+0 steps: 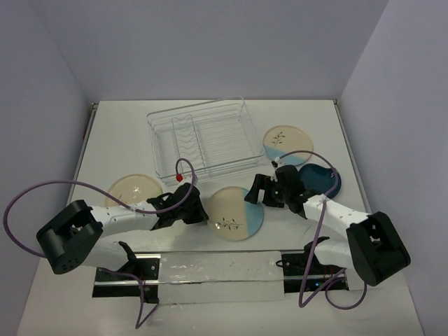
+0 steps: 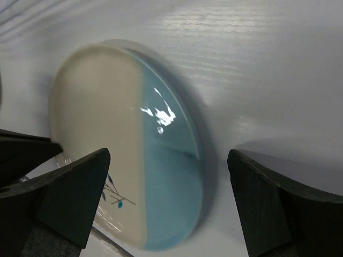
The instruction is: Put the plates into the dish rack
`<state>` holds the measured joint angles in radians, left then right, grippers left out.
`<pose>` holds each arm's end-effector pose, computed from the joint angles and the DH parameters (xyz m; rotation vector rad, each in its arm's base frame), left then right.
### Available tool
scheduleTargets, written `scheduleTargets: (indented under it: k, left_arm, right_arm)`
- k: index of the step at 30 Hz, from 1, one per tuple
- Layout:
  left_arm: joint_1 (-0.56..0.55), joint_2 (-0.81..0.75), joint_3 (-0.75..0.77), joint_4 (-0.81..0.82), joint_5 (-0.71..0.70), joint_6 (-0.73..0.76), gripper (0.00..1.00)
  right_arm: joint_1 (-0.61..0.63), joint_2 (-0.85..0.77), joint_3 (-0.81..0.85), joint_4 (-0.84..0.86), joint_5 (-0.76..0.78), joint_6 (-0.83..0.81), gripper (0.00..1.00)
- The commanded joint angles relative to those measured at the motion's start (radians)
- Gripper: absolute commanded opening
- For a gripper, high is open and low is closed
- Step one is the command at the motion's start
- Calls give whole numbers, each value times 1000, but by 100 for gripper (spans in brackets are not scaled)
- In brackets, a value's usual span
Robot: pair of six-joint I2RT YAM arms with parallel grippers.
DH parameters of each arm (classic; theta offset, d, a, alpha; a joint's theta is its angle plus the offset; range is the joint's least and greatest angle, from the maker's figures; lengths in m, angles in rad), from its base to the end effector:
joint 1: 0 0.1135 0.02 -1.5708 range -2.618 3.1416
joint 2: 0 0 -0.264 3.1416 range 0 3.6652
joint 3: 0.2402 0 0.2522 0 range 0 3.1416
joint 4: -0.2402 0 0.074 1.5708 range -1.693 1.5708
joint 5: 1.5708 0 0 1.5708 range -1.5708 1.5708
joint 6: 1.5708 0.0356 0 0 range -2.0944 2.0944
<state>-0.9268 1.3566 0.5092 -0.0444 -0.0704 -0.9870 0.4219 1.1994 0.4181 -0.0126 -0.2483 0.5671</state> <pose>0.1460 -0.1902 0.1423 -0.1109 2.6057 -0.7000 0.1939 0.0966 0.1522 0.0533 2.4695 0.7501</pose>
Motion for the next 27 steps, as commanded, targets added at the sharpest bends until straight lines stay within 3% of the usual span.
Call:
scheduleTargets:
  k: [1,6,10,16,27]
  left_arm:
    - [-6,10,2,-80,-10,28,0]
    - [-6,-10,-3,-77,-5,37,0]
    - [-6,19,-12,-30,34,37,0]
    - [-4,50,-28,-3,49,18,0]
    - [-5,34,-74,97,78,16,0]
  right_arm:
    - [37,96,-7,52,-47,-5,95]
    - [44,129,-15,72,-101,13,83]
    - [46,51,-18,83,-200,24,70]
    - [46,-57,10,71,-350,34,58]
    - [45,-135,49,59,-405,108,50]
